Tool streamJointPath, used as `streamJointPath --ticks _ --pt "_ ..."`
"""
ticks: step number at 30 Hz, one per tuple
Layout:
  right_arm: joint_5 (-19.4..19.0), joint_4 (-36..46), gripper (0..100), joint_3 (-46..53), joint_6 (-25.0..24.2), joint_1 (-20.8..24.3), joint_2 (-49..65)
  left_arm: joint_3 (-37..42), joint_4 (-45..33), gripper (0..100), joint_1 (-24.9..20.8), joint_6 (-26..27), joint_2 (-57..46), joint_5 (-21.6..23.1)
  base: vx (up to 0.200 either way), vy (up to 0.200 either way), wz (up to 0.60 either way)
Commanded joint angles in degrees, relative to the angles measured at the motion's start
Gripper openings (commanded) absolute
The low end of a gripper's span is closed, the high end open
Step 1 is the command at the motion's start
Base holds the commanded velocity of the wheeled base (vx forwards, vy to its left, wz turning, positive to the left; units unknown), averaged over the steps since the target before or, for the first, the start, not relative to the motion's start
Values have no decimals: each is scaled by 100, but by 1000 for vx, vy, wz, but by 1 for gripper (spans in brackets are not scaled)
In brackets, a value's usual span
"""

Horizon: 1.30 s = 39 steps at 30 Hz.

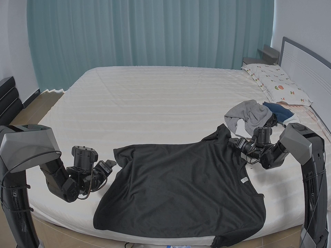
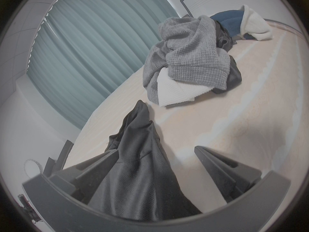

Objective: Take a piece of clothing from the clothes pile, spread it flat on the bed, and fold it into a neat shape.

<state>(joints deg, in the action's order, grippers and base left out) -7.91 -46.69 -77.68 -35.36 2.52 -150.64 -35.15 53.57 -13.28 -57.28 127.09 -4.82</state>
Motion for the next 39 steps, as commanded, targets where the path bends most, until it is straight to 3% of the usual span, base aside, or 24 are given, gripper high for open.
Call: streamJointPath --ticks 1,8,14,25,26,33,39 --pt "0 72 0 -54 12 38 -106 -1 5 100 0 -2 9 -2 0 0 0" --pt "88 -33 0 -257 -58 -121 -36 -45 5 100 9 -2 18 -2 0 0 0" --pt "536 -306 0 -529 -111 -156 -62 -71 5 100 97 -2 9 -11 0 0 0" --pt "589 -297 0 -459 -41 -156 -168 -361 -30 100 167 15 0 -11 0 0 0" --pt "607 -297 100 -450 -23 -164 -176 -441 -48 100 167 24 0 -11 0 0 0" --pt "536 -534 100 113 30 -138 8 -1100 -189 100 247 314 246 24 0 0 0" --pt "492 -912 100 1018 38 -138 571 -2620 -1164 100 238 596 993 16 0 0 0"
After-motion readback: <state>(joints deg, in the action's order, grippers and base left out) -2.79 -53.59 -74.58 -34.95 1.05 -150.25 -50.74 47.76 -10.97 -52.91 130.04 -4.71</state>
